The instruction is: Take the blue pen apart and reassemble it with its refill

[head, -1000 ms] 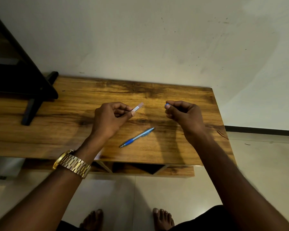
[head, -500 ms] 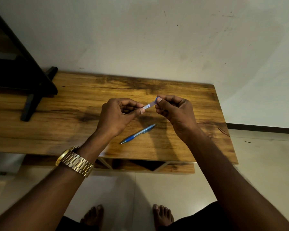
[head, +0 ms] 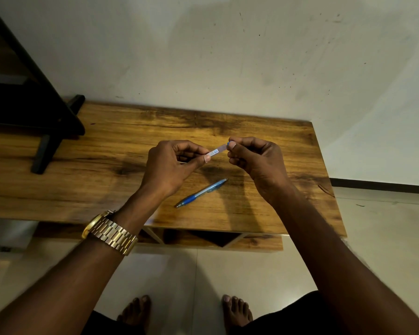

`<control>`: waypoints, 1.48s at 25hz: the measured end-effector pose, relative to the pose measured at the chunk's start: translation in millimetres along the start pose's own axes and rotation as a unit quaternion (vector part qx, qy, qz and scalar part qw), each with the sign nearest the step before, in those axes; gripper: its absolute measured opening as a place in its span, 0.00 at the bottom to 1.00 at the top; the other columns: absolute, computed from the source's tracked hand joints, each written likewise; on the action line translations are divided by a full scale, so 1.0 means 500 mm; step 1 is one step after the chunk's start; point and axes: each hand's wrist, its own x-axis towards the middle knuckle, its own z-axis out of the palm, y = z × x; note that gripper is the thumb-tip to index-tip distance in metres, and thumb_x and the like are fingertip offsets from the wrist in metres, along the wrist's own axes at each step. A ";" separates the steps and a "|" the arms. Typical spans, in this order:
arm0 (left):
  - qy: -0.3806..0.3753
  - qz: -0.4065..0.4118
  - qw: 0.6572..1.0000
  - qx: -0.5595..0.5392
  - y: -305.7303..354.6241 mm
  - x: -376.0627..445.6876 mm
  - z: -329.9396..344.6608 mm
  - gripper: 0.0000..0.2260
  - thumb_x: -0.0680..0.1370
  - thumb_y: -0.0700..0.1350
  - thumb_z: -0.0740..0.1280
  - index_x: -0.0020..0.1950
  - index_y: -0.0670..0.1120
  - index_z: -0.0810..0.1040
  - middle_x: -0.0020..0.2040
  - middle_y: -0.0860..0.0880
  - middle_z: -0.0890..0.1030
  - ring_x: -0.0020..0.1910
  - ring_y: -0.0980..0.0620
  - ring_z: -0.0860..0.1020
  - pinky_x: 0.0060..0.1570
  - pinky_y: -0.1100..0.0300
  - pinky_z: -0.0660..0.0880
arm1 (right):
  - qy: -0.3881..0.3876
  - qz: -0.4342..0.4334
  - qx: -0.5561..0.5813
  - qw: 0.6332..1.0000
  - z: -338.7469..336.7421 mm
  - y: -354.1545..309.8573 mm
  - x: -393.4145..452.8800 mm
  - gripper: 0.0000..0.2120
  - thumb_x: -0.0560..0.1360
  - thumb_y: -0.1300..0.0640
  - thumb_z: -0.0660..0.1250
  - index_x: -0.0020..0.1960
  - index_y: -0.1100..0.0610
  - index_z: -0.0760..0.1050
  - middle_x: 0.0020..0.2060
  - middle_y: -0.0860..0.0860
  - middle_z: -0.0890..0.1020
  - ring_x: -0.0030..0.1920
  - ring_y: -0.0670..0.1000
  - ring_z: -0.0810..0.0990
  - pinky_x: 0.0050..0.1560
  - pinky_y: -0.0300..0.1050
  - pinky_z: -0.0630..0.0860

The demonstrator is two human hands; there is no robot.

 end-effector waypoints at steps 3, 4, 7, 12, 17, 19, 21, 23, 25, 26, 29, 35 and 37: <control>0.000 0.002 1.000 0.004 0.000 0.000 0.000 0.08 0.76 0.47 0.81 0.54 0.54 0.90 0.47 0.60 0.90 0.49 0.64 0.87 0.50 0.68 0.83 | -0.001 0.007 -0.001 1.000 -0.001 -0.001 -0.002 0.06 0.78 0.63 0.78 0.55 0.61 0.89 0.45 0.58 0.90 0.45 0.52 0.87 0.50 0.44 0.84; 0.000 0.002 1.000 0.005 0.000 0.001 0.001 0.08 0.76 0.47 0.81 0.55 0.54 0.90 0.47 0.60 0.90 0.49 0.64 0.87 0.50 0.68 0.83 | -0.001 0.009 -0.002 1.000 0.000 -0.001 -0.002 0.06 0.78 0.63 0.78 0.55 0.61 0.89 0.45 0.58 0.89 0.46 0.52 0.87 0.51 0.44 0.84; 0.003 0.005 1.000 0.010 0.002 0.000 0.001 0.08 0.77 0.47 0.81 0.55 0.53 0.90 0.48 0.59 0.90 0.49 0.63 0.87 0.50 0.68 0.83 | -0.005 0.010 -0.007 1.000 -0.002 -0.005 -0.003 0.07 0.78 0.64 0.78 0.55 0.63 0.88 0.45 0.59 0.89 0.45 0.53 0.86 0.51 0.45 0.84; -0.012 0.016 0.999 0.027 0.004 -0.002 -0.008 0.08 0.76 0.46 0.81 0.55 0.53 0.90 0.47 0.61 0.89 0.48 0.66 0.87 0.48 0.73 0.81 | -0.036 -0.021 -0.092 0.995 -0.020 -0.013 -0.006 0.04 0.78 0.64 0.78 0.53 0.63 0.89 0.49 0.57 0.91 0.46 0.53 0.86 0.51 0.45 0.84; -0.020 0.016 0.999 0.034 0.004 -0.003 -0.008 0.08 0.76 0.46 0.81 0.54 0.54 0.90 0.47 0.62 0.89 0.48 0.67 0.86 0.47 0.75 0.79 | -0.061 -0.001 -0.114 0.992 -0.027 -0.014 -0.006 0.04 0.78 0.63 0.78 0.51 0.63 0.89 0.53 0.54 0.91 0.49 0.49 0.88 0.53 0.44 0.86; -0.013 0.005 0.999 0.032 0.002 -0.005 -0.005 0.08 0.76 0.47 0.82 0.53 0.54 0.90 0.45 0.62 0.89 0.47 0.68 0.86 0.45 0.76 0.78 | -0.067 0.007 -0.102 0.993 -0.021 -0.012 -0.007 0.03 0.78 0.63 0.78 0.50 0.62 0.89 0.54 0.54 0.91 0.50 0.48 0.89 0.53 0.43 0.85; -0.007 -0.006 1.000 0.023 -0.001 -0.003 -0.003 0.07 0.75 0.47 0.82 0.52 0.55 0.90 0.44 0.62 0.89 0.47 0.68 0.86 0.43 0.76 0.78 | -0.069 -0.001 -0.099 0.993 -0.017 -0.012 -0.007 0.03 0.78 0.62 0.78 0.51 0.61 0.89 0.53 0.55 0.91 0.51 0.49 0.89 0.53 0.43 0.85; 0.005 -0.019 1.000 0.010 -0.006 -0.001 -0.003 0.07 0.76 0.48 0.82 0.52 0.55 0.90 0.44 0.61 0.89 0.46 0.66 0.87 0.43 0.74 0.79 | -0.055 -0.025 -0.151 0.987 -0.020 -0.015 -0.008 0.08 0.79 0.59 0.79 0.57 0.58 0.89 0.50 0.53 0.91 0.51 0.49 0.89 0.53 0.43 0.86; 0.030 -0.029 0.999 0.026 -0.015 0.002 -0.003 0.07 0.76 0.49 0.81 0.53 0.54 0.91 0.43 0.61 0.89 0.46 0.66 0.87 0.43 0.74 0.80 | -0.033 -0.067 -0.297 0.952 -0.033 -0.021 -0.008 0.11 0.79 0.55 0.79 0.61 0.52 0.89 0.47 0.46 0.91 0.49 0.44 0.89 0.51 0.36 0.83; 0.041 -0.032 0.997 0.050 -0.021 0.003 -0.003 0.07 0.76 0.49 0.81 0.53 0.54 0.91 0.43 0.62 0.88 0.45 0.66 0.86 0.42 0.76 0.78 | -0.041 -0.095 -0.388 0.916 -0.041 -0.023 -0.008 0.11 0.78 0.54 0.80 0.61 0.50 0.89 0.47 0.43 0.90 0.47 0.42 0.88 0.50 0.33 0.80; 0.048 -0.036 0.990 0.128 -0.037 0.008 -0.005 0.06 0.77 0.48 0.81 0.53 0.53 0.91 0.44 0.61 0.88 0.42 0.66 0.84 0.41 0.77 0.75 | -0.149 -0.124 -0.547 0.814 -0.049 -0.018 -0.013 0.14 0.77 0.52 0.81 0.62 0.48 0.88 0.53 0.46 0.87 0.50 0.44 0.83 0.52 0.40 0.79; 0.036 -0.040 0.956 0.288 -0.048 0.010 0.003 0.07 0.80 0.56 0.77 0.56 0.58 0.90 0.51 0.58 0.89 0.48 0.59 0.84 0.42 0.59 0.78 | -0.222 -0.099 -0.576 0.780 -0.026 -0.004 -0.012 0.13 0.77 0.53 0.80 0.60 0.45 0.88 0.57 0.48 0.80 0.57 0.49 0.79 0.58 0.50 0.79; 0.039 -0.045 0.957 0.285 -0.047 0.011 -0.002 0.09 0.80 0.57 0.76 0.58 0.58 0.90 0.55 0.57 0.89 0.53 0.56 0.86 0.49 0.53 0.83 | -0.224 -0.095 -0.553 0.796 -0.032 -0.005 -0.014 0.10 0.77 0.56 0.80 0.57 0.48 0.87 0.56 0.48 0.82 0.55 0.50 0.81 0.55 0.50 0.80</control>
